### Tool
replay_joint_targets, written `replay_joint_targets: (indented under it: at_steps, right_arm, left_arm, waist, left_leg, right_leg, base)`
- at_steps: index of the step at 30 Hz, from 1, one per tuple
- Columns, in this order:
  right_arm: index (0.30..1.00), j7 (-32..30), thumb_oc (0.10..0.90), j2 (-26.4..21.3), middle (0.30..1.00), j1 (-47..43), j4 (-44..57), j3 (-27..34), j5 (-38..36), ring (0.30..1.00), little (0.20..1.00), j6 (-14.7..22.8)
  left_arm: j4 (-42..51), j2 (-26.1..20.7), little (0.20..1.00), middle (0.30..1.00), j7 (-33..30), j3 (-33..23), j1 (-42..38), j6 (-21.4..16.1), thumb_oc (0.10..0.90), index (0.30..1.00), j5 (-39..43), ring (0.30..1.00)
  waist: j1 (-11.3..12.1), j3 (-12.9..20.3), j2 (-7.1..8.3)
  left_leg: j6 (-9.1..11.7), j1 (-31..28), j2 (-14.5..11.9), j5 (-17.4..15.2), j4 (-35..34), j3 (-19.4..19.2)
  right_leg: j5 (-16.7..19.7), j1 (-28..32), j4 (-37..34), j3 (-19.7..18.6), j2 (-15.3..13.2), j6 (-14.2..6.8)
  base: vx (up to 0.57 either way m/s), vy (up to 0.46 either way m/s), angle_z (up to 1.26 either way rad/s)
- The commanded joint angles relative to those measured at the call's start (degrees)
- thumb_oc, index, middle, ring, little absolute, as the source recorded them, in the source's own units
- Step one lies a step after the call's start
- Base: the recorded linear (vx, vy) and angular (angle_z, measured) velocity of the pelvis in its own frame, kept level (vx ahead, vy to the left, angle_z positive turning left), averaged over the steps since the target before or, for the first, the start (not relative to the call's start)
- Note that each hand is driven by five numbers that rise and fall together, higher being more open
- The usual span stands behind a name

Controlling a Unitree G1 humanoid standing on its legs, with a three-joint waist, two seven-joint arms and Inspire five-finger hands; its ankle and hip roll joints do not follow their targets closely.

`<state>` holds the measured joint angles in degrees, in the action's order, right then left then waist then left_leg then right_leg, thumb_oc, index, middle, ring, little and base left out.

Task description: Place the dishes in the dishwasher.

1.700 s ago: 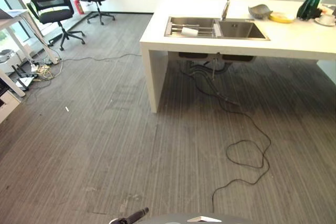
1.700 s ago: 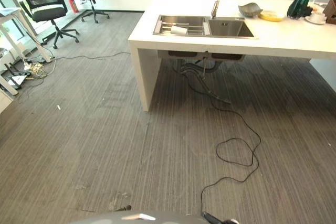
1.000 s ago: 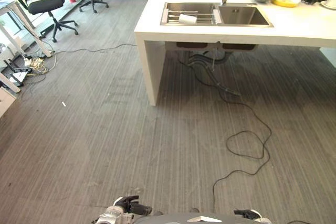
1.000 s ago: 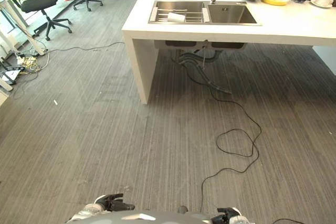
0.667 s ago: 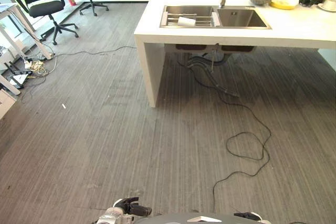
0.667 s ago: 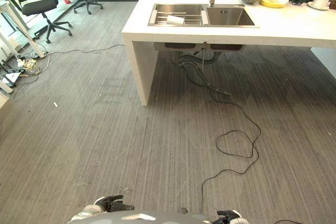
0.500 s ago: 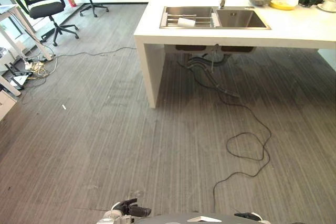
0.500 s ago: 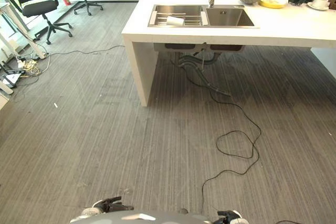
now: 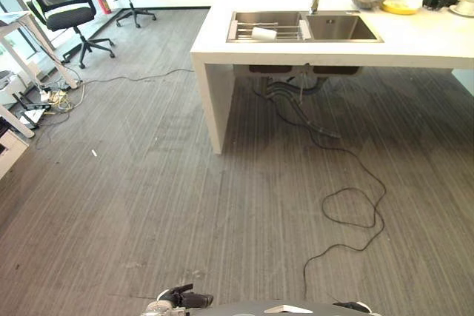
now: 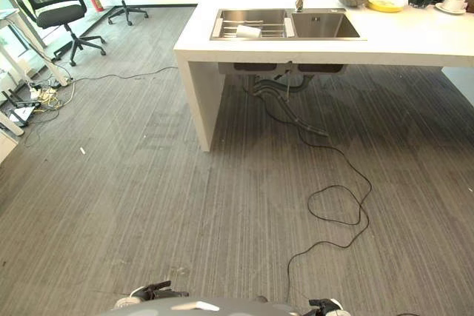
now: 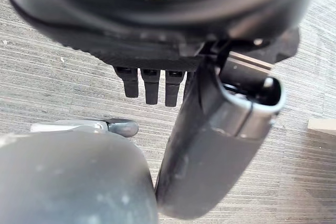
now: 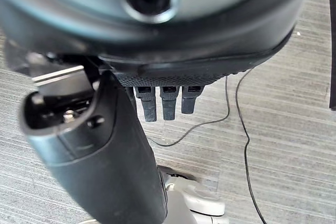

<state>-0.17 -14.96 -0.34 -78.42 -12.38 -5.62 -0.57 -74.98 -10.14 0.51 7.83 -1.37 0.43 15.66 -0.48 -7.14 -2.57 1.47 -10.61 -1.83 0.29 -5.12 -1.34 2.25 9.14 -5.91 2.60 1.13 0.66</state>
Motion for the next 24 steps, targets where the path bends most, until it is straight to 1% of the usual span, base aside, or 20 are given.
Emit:
replay_joint_targets:
  at_steps: [1,7,10,13,14,15,16,17,18,19,20,21,23,24]
  right_arm:
    - [0.900,-0.11,0.800,-0.98,0.900,-2.23,-1.48,-0.32,0.41,0.900,0.900,1.26]
    - [0.900,-0.13,0.800,-1.30,0.900,-2.53,-0.78,-0.22,-0.08,0.900,0.900,1.56]
    - [0.900,-0.92,0.800,-1.79,0.900,-2.86,-0.81,-0.21,0.41,0.900,0.900,1.77]
    - [0.900,-1.34,0.800,-2.23,0.900,-3.13,-0.85,0.29,-0.04,0.900,0.900,1.99]
    - [0.900,-1.51,0.800,-2.43,0.900,-3.24,-0.83,0.50,-0.25,0.900,0.900,2.09]
    - [0.900,-1.55,0.800,-2.61,0.900,-3.50,-0.83,0.53,-0.36,0.900,0.900,2.19]
    - [0.900,-1.44,0.800,-3.15,0.900,-3.41,-0.67,0.44,-0.63,0.900,0.900,2.39]
    - [0.900,-1.44,0.800,-3.15,0.900,-3.41,-0.67,0.44,-0.63,0.900,0.900,2.39]
    - [0.900,-1.25,0.800,-3.49,0.900,-2.76,-0.65,0.58,-0.45,0.900,0.900,2.44]
    - [0.900,-1.25,0.800,-3.49,0.900,-2.75,-0.64,0.59,-0.44,0.900,0.900,2.44]
    - [0.900,-1.70,0.800,-4.13,0.900,-1.86,-0.73,1.41,-0.70,0.900,0.900,2.52]
    - [0.900,-2.72,0.800,-4.27,0.900,-1.75,-1.56,2.77,-1.90,0.900,0.900,2.31]
    - [0.900,-3.41,0.800,-4.08,0.900,-1.33,-2.46,2.85,-1.45,0.900,0.900,2.09]
    - [0.900,-3.87,0.800,-3.92,0.900,-1.34,-2.90,2.33,-0.45,0.900,0.900,2.12]
  left_arm:
    - [-3.11,1.66,0.900,0.900,-0.01,1.63,-3.00,-1.08,0.800,0.900,-1.62,0.900]
    - [-2.55,1.75,0.900,0.900,-0.28,1.98,-3.26,-1.24,0.800,0.900,-1.20,0.900]
    - [-2.22,1.78,0.900,0.900,-1.66,3.05,-3.89,-1.50,0.800,0.900,-2.56,0.900]
    - [-1.96,1.93,0.900,0.900,-2.23,3.00,-4.28,-1.54,0.800,0.900,-1.68,0.900]
    - [-1.83,1.97,0.900,0.900,-2.52,2.77,-4.40,-1.57,0.800,0.900,-0.99,0.900]
    - [-1.54,2.02,0.900,0.900,-2.84,2.61,-4.66,-1.73,0.800,0.900,-0.36,0.900]
    - [-0.50,1.88,0.900,0.900,-3.35,2.64,-4.87,-2.39,0.800,0.900,0.53,0.900]
    - [-0.50,1.88,0.900,0.900,-3.35,2.64,-4.87,-2.39,0.800,0.900,0.53,0.900]
    - [0.14,1.81,0.900,0.900,-3.40,2.29,-4.76,-2.69,0.800,0.900,1.31,0.900]
    - [0.16,1.81,0.900,0.900,-3.40,2.30,-4.75,-2.68,0.800,0.900,1.31,0.900]
    - [1.58,1.88,0.900,0.900,-3.70,1.95,-4.38,-3.08,0.800,0.900,2.98,0.900]
    - [2.32,1.89,0.900,0.900,-5.09,1.31,-4.24,-3.47,0.800,0.900,3.88,0.900]
    - [4.08,1.49,0.900,0.900,-7.90,1.29,-3.62,-4.42,0.800,0.900,1.94,0.900]
    - [4.80,1.66,0.900,0.900,-9.80,1.72,-3.34,-4.56,0.800,0.900,0.60,0.900]
  waist:
    - [-0.10,-0.46,1.11]
    - [-0.52,-1.48,0.73]
    - [-0.79,-2.28,0.35]
    - [-1.04,-3.03,0.07]
    - [-1.10,-3.48,0.08]
    - [-1.19,-4.00,0.25]
    - [-1.23,-5.50,1.08]
    - [-1.23,-5.50,1.08]
    - [-0.99,-6.12,1.58]
    - [-1.06,-6.09,1.45]
    - [0.01,-7.57,1.94]
    - [0.88,-8.44,1.91]
    - [2.25,-8.47,1.06]
    - [3.17,-8.28,0.01]
  left_leg:
    - [1.40,1.81,2.59,-0.80,0.12,-0.64]
    - [1.57,2.06,2.43,-0.43,0.12,-0.64]
    - [1.97,2.35,1.81,-0.03,0.12,-0.83]
    - [2.35,2.33,1.21,0.20,0.68,-1.12]
    - [2.47,2.78,0.95,-0.25,2.22,-1.31]
    - [2.73,4.34,0.75,-1.45,6.05,-1.63]
    - [4.23,8.88,0.88,-2.59,17.20,-3.25]
    - [4.23,8.88,0.88,-2.59,17.20,-3.25]
    - [5.13,11.10,0.55,-1.12,23.77,-3.71]
    - [5.19,11.44,0.37,-1.40,24.34,-3.59]
    - [6.29,15.32,-0.18,2.73,30.96,-4.32]
    - [6.13,20.16,-2.11,5.35,29.46,-8.52]
    - [5.15,22.84,-2.92,5.72,22.11,-11.09]
    - [5.24,23.49,-2.73,8.27,17.01,-11.39]
  right_leg:
    - [-4.06,0.23,0.91,0.78,-2.36,-5.88]
    - [-3.88,-0.21,0.91,0.74,-1.95,-5.53]
    - [-3.84,-0.63,0.91,0.87,-1.79,-5.26]
    - [-4.19,-0.87,1.57,0.87,-1.54,-4.95]
    - [-4.33,-1.05,2.00,0.73,-1.52,-4.76]
    - [-4.69,-1.70,2.91,0.59,-1.57,-4.57]
    - [-5.33,-2.44,4.59,0.40,-2.07,-4.01]
    - [-5.33,-2.44,4.59,0.40,-2.07,-4.01]
    - [-5.51,-1.93,4.56,0.35,-2.43,-3.71]
    - [-5.51,-1.99,4.59,0.43,-2.27,-3.67]
    - [-5.83,0.81,3.46,0.51,-3.19,-3.40]
    - [-7.04,3.43,2.67,1.61,-3.75,-3.17]
    - [-8.54,5.74,1.95,1.47,-2.93,-3.44]
    - [-9.57,7.05,1.69,0.87,-1.94,-3.58]
  base:
    - [0.00,0.000,0.00]
    - [0.00,-0.027,0.03]
    - [0.01,-0.054,0.03]
    - [0.01,-0.072,0.01]
    - [-0.01,-0.063,-0.02]
    - [-0.04,-0.157,-0.02]
    - [-0.04,-0.128,-0.02]
    - [0.01,-0.157,-0.03]
    - [0.04,-0.063,-0.07]
    - [0.13,-0.142,-0.12]
    - [0.22,-0.123,-0.06]
    - [0.32,-0.126,0.11]
    - [0.34,0.004,0.09]
    - [0.26,0.044,-0.09]
